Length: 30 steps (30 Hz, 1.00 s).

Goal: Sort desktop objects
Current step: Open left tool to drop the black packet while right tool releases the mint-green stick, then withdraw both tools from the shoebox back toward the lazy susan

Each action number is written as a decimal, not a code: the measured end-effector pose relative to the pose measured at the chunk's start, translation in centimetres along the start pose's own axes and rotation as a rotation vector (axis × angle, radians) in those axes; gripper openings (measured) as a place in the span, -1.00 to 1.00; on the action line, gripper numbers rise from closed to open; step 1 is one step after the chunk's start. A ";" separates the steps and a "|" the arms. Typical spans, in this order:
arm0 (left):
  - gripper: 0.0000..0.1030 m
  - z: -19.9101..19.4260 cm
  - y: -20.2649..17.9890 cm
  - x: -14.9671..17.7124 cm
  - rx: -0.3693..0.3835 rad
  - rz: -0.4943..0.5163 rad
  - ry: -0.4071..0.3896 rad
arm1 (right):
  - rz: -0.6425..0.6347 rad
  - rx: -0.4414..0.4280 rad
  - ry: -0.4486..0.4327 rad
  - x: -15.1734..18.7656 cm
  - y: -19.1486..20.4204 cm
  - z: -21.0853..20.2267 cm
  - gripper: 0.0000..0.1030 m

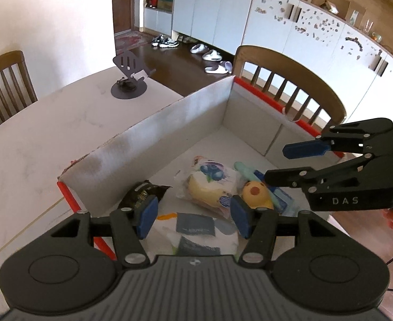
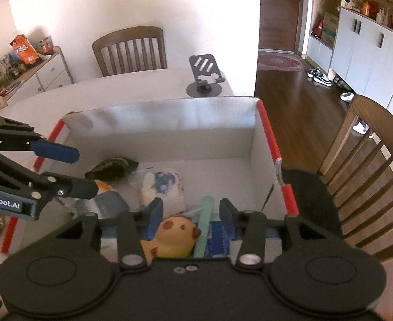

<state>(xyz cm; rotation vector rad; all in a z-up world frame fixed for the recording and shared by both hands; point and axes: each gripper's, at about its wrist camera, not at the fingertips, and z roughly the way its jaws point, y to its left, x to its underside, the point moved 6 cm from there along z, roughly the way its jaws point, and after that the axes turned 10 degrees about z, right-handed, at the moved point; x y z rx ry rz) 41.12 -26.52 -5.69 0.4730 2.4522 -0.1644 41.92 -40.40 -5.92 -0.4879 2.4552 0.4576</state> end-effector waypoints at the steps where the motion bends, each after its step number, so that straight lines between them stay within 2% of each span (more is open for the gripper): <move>1: 0.14 -0.3 -0.1 0.1 0.002 -0.002 -0.004 | -0.003 -0.002 -0.001 0.1 0.2 -0.3 -0.05; 8: 0.14 -2.3 -0.7 0.9 0.019 -0.004 -0.033 | -0.018 -0.013 -0.006 0.5 1.7 -2.1 0.14; 16: 0.14 -4.9 -1.0 1.8 0.033 -0.005 -0.066 | -0.030 -0.021 -0.016 1.1 3.4 -3.8 0.23; 20: 0.28 -6.2 -1.0 2.4 0.034 -0.002 -0.084 | -0.037 -0.028 -0.019 1.4 4.4 -4.4 0.25; 27: 0.32 -8.4 -1.0 4.2 0.046 -0.010 -0.109 | -0.047 -0.031 -0.022 2.6 6.5 -5.4 0.30; 30: 0.36 -9.5 -0.9 5.1 0.036 -0.010 -0.121 | -0.046 -0.027 -0.028 3.0 7.4 -5.9 0.39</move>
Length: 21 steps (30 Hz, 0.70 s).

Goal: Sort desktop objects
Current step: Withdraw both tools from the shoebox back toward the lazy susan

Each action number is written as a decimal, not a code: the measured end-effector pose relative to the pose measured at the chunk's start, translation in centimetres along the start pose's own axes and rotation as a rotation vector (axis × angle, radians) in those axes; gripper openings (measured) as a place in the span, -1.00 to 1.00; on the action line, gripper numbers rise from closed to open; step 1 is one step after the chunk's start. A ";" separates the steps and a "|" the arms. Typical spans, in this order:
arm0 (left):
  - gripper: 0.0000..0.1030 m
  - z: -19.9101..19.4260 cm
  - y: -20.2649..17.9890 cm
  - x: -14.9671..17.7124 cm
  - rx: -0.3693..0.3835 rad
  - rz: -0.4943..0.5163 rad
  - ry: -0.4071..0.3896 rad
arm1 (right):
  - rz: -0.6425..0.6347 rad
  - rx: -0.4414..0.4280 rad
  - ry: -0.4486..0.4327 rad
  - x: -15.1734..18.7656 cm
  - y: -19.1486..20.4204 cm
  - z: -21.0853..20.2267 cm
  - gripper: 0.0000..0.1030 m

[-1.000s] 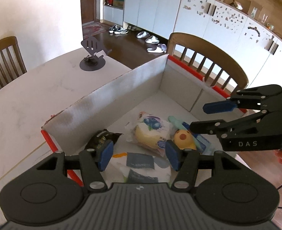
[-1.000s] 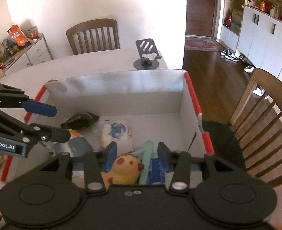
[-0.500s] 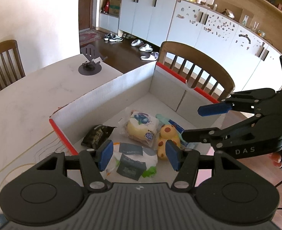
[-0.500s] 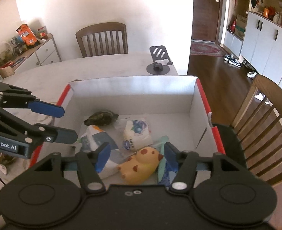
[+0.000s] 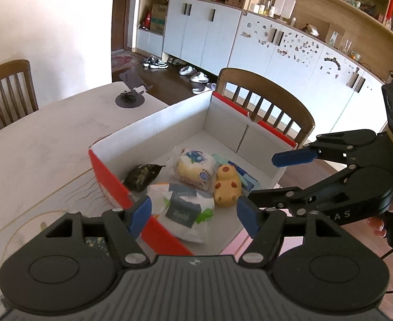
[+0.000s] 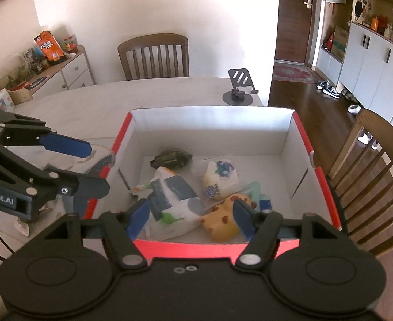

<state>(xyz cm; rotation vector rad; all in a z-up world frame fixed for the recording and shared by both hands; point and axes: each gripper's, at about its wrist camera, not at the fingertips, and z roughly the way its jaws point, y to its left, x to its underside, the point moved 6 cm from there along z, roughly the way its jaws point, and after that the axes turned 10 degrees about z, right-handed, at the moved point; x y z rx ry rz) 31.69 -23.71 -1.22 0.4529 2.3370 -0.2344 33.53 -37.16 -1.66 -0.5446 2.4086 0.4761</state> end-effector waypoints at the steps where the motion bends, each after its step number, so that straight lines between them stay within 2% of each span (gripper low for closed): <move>1: 0.36 -0.5 0.0 0.3 -0.007 0.000 -0.007 | -0.001 0.000 -0.003 0.1 0.3 -0.2 0.43; 5: 0.38 -2.2 0.1 1.3 -0.002 -0.008 -0.028 | 0.002 -0.003 -0.016 0.5 1.7 -0.8 0.47; 8: 0.57 -3.4 0.5 2.2 -0.001 -0.024 -0.049 | 0.008 -0.003 -0.023 0.9 2.8 -1.1 0.50; 21: 0.63 -7.8 3.4 7.4 -0.019 -0.070 -0.057 | -0.005 -0.003 -0.049 2.3 9.1 -1.4 0.61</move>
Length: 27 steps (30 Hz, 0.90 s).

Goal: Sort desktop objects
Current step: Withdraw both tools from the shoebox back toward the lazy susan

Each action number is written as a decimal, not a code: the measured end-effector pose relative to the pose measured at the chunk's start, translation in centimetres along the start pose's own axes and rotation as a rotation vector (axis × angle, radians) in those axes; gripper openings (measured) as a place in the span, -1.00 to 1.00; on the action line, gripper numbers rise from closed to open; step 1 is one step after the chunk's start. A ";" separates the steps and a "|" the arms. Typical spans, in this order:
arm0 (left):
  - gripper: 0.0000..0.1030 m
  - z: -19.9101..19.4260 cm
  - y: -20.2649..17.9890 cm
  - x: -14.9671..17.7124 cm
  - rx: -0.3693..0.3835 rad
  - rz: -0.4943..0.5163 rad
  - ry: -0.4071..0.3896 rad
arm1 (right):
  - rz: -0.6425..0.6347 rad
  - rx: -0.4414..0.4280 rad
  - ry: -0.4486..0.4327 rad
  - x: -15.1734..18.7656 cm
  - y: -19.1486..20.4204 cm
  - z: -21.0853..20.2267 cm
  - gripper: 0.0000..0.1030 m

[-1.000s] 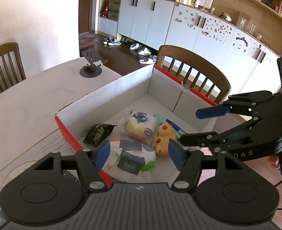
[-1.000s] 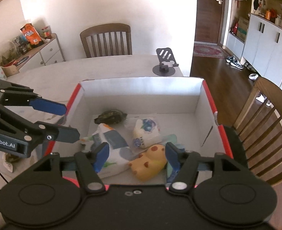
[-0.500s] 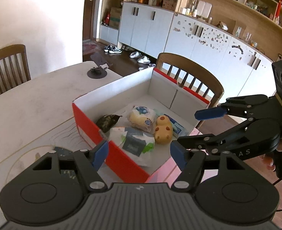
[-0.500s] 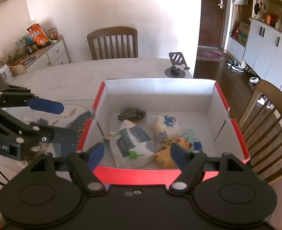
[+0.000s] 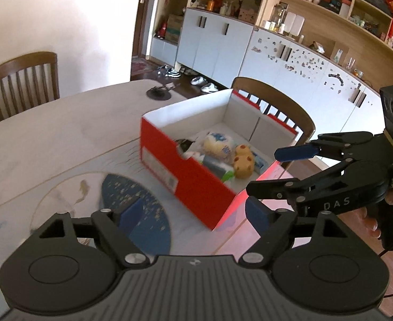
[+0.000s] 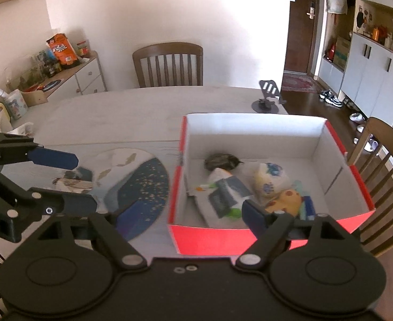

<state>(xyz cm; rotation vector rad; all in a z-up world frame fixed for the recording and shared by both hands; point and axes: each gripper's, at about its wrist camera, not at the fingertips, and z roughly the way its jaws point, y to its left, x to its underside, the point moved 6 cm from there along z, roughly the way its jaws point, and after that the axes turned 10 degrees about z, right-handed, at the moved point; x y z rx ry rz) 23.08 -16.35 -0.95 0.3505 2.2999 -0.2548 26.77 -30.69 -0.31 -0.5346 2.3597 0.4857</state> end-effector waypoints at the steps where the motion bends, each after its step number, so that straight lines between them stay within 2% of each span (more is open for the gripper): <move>1: 0.64 -0.3 0.4 0.5 -0.004 -0.006 0.002 | 0.000 -0.004 0.001 0.1 0.5 0.1 0.61; 6: 0.78 -1.4 2.2 2.6 -0.017 -0.032 0.011 | -0.004 -0.013 0.004 0.9 2.8 0.6 0.63; 9: 1.00 -2.3 3.0 3.9 -0.017 -0.041 -0.001 | -0.005 -0.017 0.006 1.2 4.0 0.9 0.63; 15: 1.00 -3.4 4.8 6.9 -0.059 -0.060 0.016 | 0.003 -0.016 0.003 1.9 5.8 1.5 0.69; 20: 1.00 -3.5 6.7 9.5 -0.104 -0.119 0.042 | -0.001 -0.024 0.015 2.4 7.3 2.5 0.70; 27: 1.00 -2.7 8.2 11.9 -0.172 -0.122 0.068 | -0.015 -0.040 0.041 3.4 9.1 4.1 0.69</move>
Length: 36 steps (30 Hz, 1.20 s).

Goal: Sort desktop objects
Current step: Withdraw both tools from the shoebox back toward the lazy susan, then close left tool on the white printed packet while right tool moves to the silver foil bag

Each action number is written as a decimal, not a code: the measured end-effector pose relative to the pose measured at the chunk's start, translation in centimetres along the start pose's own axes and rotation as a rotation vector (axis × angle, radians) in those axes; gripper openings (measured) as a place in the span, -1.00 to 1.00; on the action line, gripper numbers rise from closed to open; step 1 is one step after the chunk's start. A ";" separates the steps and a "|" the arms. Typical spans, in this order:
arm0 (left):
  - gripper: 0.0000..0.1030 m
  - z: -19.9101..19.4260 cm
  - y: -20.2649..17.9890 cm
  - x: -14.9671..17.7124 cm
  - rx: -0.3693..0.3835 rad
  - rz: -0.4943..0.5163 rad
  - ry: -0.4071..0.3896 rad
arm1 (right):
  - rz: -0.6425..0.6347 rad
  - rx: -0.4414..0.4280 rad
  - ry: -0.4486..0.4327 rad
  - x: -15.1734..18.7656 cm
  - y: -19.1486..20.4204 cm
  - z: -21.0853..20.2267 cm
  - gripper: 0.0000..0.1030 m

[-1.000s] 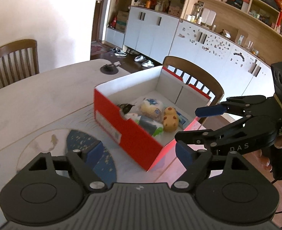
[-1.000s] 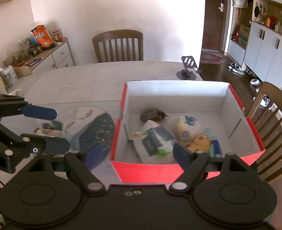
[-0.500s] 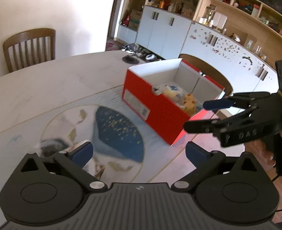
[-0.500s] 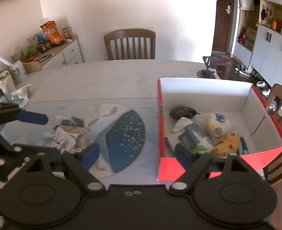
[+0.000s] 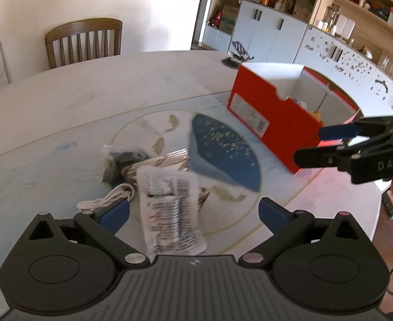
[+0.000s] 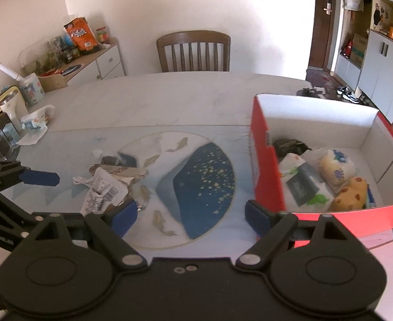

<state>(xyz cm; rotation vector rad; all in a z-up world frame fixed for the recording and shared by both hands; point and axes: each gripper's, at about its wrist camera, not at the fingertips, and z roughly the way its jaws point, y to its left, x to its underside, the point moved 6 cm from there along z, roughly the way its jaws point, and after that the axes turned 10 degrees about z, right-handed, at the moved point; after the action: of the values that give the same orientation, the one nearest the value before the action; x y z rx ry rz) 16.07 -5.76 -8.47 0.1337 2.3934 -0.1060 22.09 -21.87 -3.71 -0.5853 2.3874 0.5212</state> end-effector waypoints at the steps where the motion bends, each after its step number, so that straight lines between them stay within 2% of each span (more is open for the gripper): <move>1: 1.00 0.2 0.1 0.2 -0.007 0.004 0.001 | -0.001 -0.004 0.003 0.1 0.3 0.2 0.69; 21: 0.99 4.4 1.4 2.4 -0.028 -0.009 0.007 | -0.045 -0.036 0.081 0.9 2.4 4.5 0.69; 33: 0.98 5.0 2.4 2.9 -0.029 -0.046 -0.010 | -0.061 -0.048 0.110 1.2 3.2 6.0 0.69; 36: 0.88 4.9 2.6 2.9 -0.019 -0.055 -0.024 | -0.061 -0.052 0.114 1.2 3.4 6.3 0.69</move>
<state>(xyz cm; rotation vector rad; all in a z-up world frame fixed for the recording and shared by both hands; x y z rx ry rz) 17.55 -3.55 -14.13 0.0576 2.3741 -0.1095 22.40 -16.31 -8.31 -0.7267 2.4605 0.5377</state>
